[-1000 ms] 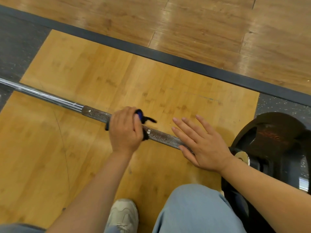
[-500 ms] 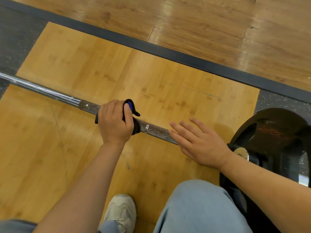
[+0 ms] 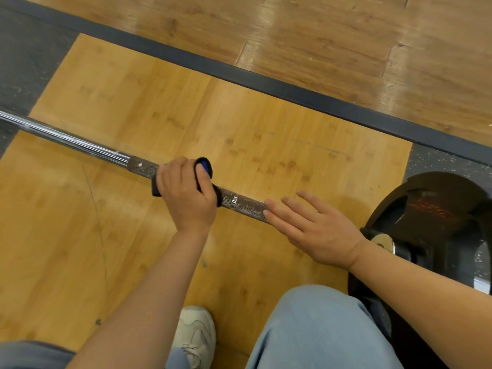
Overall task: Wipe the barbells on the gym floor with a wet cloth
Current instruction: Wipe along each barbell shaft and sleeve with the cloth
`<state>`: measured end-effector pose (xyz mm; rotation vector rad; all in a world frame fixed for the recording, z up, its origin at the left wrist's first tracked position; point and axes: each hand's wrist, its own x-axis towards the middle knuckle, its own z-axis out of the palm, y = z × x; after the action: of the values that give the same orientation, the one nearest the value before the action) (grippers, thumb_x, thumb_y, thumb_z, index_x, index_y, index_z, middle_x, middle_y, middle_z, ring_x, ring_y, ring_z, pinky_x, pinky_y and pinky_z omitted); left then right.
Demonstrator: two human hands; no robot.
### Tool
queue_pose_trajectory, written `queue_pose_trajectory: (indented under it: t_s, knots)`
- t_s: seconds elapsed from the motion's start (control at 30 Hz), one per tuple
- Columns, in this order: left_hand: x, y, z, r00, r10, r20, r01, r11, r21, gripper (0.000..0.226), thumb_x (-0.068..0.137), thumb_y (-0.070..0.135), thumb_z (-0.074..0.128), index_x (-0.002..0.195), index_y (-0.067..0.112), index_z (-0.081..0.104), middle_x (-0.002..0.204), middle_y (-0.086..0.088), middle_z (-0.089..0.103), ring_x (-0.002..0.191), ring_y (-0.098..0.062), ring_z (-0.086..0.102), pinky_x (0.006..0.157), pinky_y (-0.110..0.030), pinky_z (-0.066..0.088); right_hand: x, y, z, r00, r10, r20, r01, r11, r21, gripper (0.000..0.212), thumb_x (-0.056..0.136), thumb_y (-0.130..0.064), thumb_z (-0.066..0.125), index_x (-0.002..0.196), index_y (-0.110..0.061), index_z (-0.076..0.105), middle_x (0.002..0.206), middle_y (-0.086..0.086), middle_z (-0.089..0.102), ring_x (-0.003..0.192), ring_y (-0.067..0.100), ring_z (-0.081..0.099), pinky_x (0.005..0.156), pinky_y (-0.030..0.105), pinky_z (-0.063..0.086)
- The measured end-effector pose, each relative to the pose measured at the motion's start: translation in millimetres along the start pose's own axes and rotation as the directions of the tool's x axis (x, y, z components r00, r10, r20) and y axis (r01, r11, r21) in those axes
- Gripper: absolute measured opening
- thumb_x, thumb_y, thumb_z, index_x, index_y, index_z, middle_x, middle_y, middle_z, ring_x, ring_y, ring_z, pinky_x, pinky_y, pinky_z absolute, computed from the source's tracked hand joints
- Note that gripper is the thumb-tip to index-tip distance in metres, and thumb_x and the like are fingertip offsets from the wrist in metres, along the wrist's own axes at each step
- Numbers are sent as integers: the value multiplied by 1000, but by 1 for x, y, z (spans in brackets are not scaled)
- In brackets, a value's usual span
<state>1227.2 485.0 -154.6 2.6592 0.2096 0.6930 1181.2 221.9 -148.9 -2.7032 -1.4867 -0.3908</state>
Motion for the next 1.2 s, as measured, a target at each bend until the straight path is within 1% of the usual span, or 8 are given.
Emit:
queue_pose_trajectory:
  t_s: [0.2, 0.4, 0.53, 0.63, 0.8, 0.93, 1.1, 1.2]
  knots:
    - [-12, 3, -6, 964, 247, 96, -240, 967, -79, 36, 99, 25, 42, 97, 1, 69, 99, -15, 65, 94, -33, 58, 94, -45, 39, 2, 1, 1, 998, 62, -11, -62, 998, 12, 45, 100, -25, 42, 143, -10, 44, 144, 11, 54, 115, 30, 60, 100, 48, 46]
    - [6, 2, -3, 999, 18, 31, -17, 1000, -25, 27, 96, 20, 50, 84, 1, 65, 89, -13, 64, 87, -30, 55, 93, -46, 40, 5, 0, 2, 992, 108, -57, -106, 993, 44, 39, 103, -28, 50, 139, -13, 50, 139, 11, 59, 110, 29, 63, 94, 48, 51]
    - [-24, 18, -4, 974, 213, 79, -206, 975, -83, 26, 95, 19, 51, 95, 0, 68, 97, -14, 64, 98, -27, 52, 99, -48, 39, 7, -1, -2, 991, 116, -61, -113, 993, 46, 36, 106, -29, 44, 137, -13, 51, 137, 11, 60, 108, 29, 64, 93, 46, 52]
    - [-5, -5, -9, 936, 330, 119, -324, 944, -66, 35, 99, 27, 45, 93, 1, 68, 93, -14, 65, 88, -32, 58, 87, -42, 40, 7, -2, -3, 991, 121, -51, -119, 992, 50, 36, 106, -29, 44, 136, -13, 53, 137, 11, 60, 108, 29, 64, 94, 46, 52]
    - [17, -19, -10, 998, 39, 57, -42, 998, 42, 32, 99, 21, 45, 87, -2, 63, 91, -17, 62, 84, -36, 55, 89, -49, 41, 6, -2, -4, 979, 200, -28, -197, 976, 92, 44, 107, -35, 37, 136, -10, 58, 140, 11, 58, 111, 30, 64, 96, 47, 51]
    - [-25, 17, -5, 980, 168, 103, -159, 983, -89, 29, 99, 19, 44, 98, -1, 64, 102, -15, 62, 101, -30, 53, 110, -49, 31, 7, -3, -7, 968, 249, -5, -247, 963, 107, 47, 106, -38, 34, 135, -8, 57, 142, 12, 57, 113, 32, 64, 96, 49, 50]
    - [-15, 1, -6, 916, 384, 118, -377, 923, -78, 39, 102, 24, 39, 98, -3, 67, 96, -18, 66, 94, -29, 55, 100, -42, 36, 5, -4, -8, 958, 287, 12, -287, 954, 91, 48, 104, -38, 38, 134, -7, 61, 142, 12, 56, 114, 32, 63, 96, 49, 50]
    - [11, -29, -5, 976, 209, 60, -212, 977, 36, 42, 104, 25, 38, 95, -3, 68, 98, -18, 66, 94, -33, 60, 106, -48, 34, 6, -4, -9, 953, 302, 14, -302, 949, 89, 49, 104, -38, 38, 134, -7, 61, 142, 13, 57, 114, 33, 63, 96, 49, 50]
